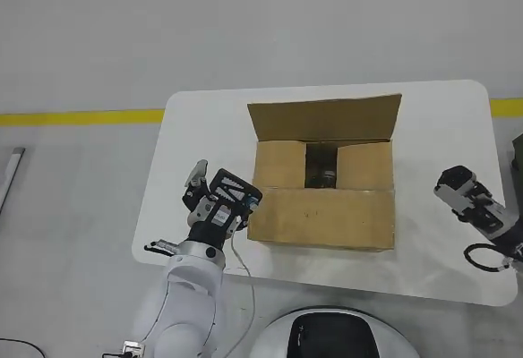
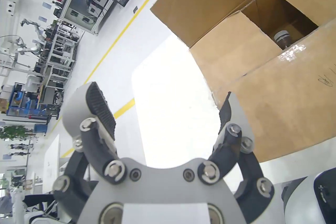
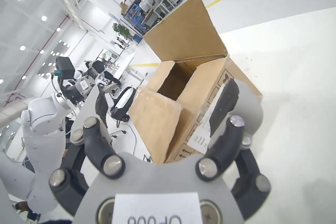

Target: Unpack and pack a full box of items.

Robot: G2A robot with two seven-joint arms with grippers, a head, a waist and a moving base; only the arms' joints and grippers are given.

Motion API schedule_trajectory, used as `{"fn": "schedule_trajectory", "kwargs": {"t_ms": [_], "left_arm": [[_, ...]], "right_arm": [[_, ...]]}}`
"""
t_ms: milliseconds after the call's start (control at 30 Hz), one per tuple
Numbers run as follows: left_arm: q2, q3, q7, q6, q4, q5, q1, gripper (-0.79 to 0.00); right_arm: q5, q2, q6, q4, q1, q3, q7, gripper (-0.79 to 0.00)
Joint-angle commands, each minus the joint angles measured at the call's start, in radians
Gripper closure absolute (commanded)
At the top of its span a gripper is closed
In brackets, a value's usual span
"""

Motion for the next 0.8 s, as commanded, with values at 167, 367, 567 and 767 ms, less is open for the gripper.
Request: {"fn": "schedule_trajectory", "kwargs": {"t_ms": [167, 367, 567, 767], "left_arm": [[0.000, 0.000, 0.000, 0.000, 0.000, 0.000, 0.000, -0.785], [0.000, 0.000, 0.000, 0.000, 0.000, 0.000, 0.000, -0.785], [0.000, 0.000, 0.000, 0.000, 0.000, 0.000, 0.000, -0.785], [0.000, 0.000, 0.000, 0.000, 0.000, 0.000, 0.000, -0.785]], "right_arm": [[0.004, 0.026, 0.068, 0.085, 0.201, -0.087, 0.225, -0.483], [0.030, 0.039, 0.065, 0.115, 0.249, -0.128, 0.307, -0.582], [0.042, 0.050, 0.062, 0.118, 0.229, -0.126, 0.342, -0.739], [0.043, 0.060, 0.064, 0.103, 0.202, -0.116, 0.348, -0.733]]}}
